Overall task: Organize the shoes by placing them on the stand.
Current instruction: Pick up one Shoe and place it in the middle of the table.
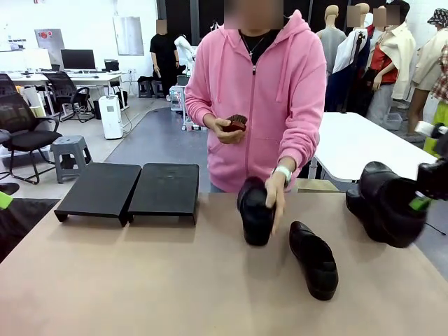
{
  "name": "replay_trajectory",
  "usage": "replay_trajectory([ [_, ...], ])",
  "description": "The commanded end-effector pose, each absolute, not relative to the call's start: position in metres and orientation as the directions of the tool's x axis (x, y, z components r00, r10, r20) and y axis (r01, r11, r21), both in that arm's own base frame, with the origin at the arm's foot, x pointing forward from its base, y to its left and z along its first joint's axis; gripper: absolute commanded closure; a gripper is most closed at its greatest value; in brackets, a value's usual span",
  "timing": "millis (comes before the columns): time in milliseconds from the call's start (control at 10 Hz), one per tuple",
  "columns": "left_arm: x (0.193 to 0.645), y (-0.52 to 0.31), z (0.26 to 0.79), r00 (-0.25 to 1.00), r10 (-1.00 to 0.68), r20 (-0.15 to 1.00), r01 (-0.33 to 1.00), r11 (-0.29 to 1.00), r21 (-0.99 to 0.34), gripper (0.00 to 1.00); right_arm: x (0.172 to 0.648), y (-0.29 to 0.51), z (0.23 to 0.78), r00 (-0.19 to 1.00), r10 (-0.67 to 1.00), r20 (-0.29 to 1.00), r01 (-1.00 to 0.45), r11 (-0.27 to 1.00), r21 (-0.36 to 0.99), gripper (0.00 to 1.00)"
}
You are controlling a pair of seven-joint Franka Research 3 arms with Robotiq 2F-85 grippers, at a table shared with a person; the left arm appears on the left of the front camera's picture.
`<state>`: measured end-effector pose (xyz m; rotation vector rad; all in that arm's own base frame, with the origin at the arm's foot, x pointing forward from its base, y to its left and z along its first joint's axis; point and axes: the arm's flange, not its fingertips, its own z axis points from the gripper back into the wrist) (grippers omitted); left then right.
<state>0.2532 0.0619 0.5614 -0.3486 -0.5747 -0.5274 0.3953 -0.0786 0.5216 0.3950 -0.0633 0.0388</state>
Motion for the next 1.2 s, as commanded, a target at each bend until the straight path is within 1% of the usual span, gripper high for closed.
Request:
replay_trajectory([
  [0, 0.253, 0.063, 0.562, 0.708, -0.372, 0.6, 0.569, 0.804, -0.173, 0.0, 0.392, -0.026, 0.546, 0.979, 0.017, 0.201, -0.084, 0.94, 0.332, 1.0],
  [100, 0.253, 0.063, 0.562, 0.708, -0.372, 0.6, 0.569, 0.804, -0.173, 0.0, 0.384, -0.051, 0.561, 0.979, -0.033, 0.201, -0.03, 0.952, 0.304, 1.0],
  [200, 0.253, 0.063, 0.562, 0.708, -0.372, 0.6, 0.569, 0.804, -0.173, 0.0, 0.382, -0.098, 0.566, 0.986, -0.117, 0.12, 0.073, 0.944, 0.323, 1.0],
  [300, 0.253, 0.063, 0.562, 0.708, -0.372, 0.6, 0.569, 0.804, -0.173, 0.0, 0.374, -0.147, 0.561, 0.988, -0.152, 0.031, 0.13, 0.92, 0.369, 1.0],
  [400, 0.253, 0.063, 0.562, 0.708, -0.372, 0.6, 0.569, 0.804, -0.173, 0.0, 0.372, -0.205, 0.545, 0.91, -0.413, -0.044, 0.391, 0.813, 0.431, 1.0],
  [500, 0.253, 0.063, 0.562, 0.708, -0.372, 0.6, 0.569, 0.804, -0.173, 0.0, 0.368, -0.224, 0.53, 0.843, -0.532, -0.083, 0.506, 0.73, 0.459, 1.0],
  [700, 0.253, 0.063, 0.562, 0.708, -0.372, 0.6, 0.569, 0.804, -0.173, 0.0, 0.358, -0.219, 0.519, 0.856, -0.516, -0.041, 0.458, 0.718, 0.523, 1.0],
  [1000, 0.253, 0.063, 0.562, 0.708, -0.372, 0.6, 0.569, 0.804, -0.173, 0.0, 0.366, -0.189, 0.526, 0.902, -0.432, 0.006, 0.372, 0.784, 0.497, 1.0],
  [1100, 0.253, 0.063, 0.562, 0.708, -0.372, 0.6, 0.569, 0.804, -0.173, 0.0, 0.368, -0.164, 0.534, 0.927, -0.374, 0.016, 0.321, 0.816, 0.48, 1.0],
])
